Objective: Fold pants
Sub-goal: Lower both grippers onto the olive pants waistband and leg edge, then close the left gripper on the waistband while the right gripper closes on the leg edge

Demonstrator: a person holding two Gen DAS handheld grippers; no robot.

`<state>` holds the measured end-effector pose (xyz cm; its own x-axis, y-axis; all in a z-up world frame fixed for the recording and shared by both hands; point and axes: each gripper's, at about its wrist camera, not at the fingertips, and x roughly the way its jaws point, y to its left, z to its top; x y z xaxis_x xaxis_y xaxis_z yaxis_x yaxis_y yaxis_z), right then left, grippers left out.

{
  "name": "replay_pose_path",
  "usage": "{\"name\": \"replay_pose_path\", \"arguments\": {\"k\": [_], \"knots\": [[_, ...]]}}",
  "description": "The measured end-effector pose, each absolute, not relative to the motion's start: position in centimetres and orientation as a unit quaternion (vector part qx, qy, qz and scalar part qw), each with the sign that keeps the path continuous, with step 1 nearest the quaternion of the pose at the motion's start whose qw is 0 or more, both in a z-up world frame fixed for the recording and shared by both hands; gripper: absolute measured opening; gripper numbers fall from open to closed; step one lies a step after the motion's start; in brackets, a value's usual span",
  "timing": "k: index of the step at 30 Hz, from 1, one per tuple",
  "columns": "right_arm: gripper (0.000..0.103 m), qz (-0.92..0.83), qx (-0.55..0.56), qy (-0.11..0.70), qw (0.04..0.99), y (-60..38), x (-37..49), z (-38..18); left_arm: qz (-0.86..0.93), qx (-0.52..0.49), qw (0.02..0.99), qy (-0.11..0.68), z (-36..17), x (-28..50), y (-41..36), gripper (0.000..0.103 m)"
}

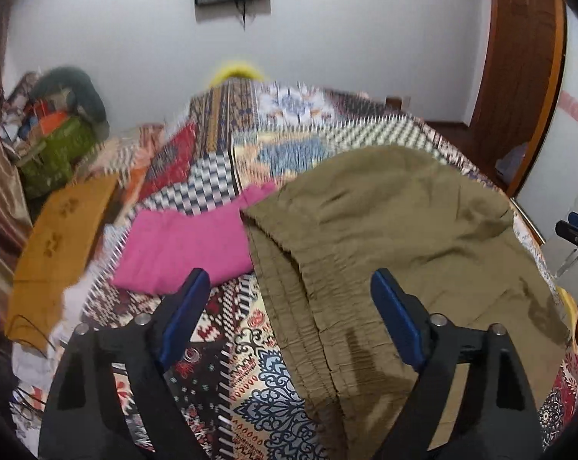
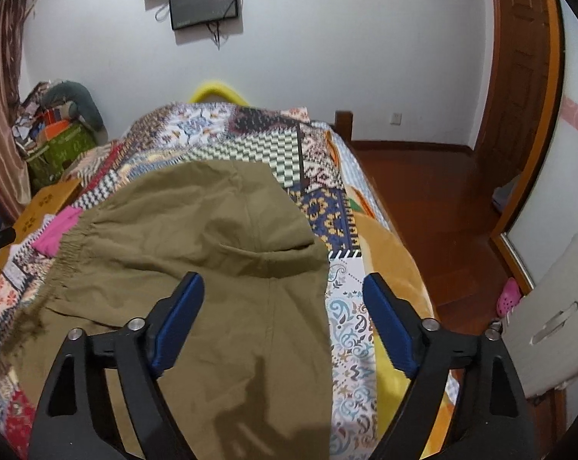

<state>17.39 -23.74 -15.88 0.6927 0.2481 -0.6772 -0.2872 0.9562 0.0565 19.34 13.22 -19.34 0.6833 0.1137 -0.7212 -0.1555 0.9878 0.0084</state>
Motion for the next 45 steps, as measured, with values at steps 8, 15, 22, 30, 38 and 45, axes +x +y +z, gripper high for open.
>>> {"name": "replay_pose_path", "arguments": {"k": [8, 15, 22, 30, 38, 45], "knots": [[0.074, 0.153, -0.019, 0.41, 0.899, -23.6, 20.5, -19.2, 0.039, -0.092, 0.885, 0.454, -23.6, 22.0, 14.8, 0.064], [0.055, 0.162, -0.034, 0.454, 0.875, -23.3, 22.4, -21.8, -0.004, -0.093, 0.868, 0.487, -26.0, 23.8, 13.7, 0.039], [0.036, 0.166, -0.035, 0.473, 0.865, -24.0, 23.2, -23.4, -0.02, -0.093, 0.868, 0.488, -26.4, 25.7, 13.5, 0.026], [0.008, 0.183, -0.002, 0.486, 0.855, -25.1, 22.5, -23.6, -0.008, -0.077, 0.872, 0.483, -26.0, 25.7, 13.8, 0.012], [0.008, 0.192, -0.01, 0.498, 0.845, -24.6, 20.7, -23.6, 0.005, -0.073, 0.868, 0.491, -26.0, 26.3, 14.5, 0.012], [0.023, 0.188, -0.009, 0.482, 0.856, -24.7, 21.2, -20.9, 0.022, -0.095, 0.875, 0.473, -22.9, 25.1, 16.3, 0.025]]}}
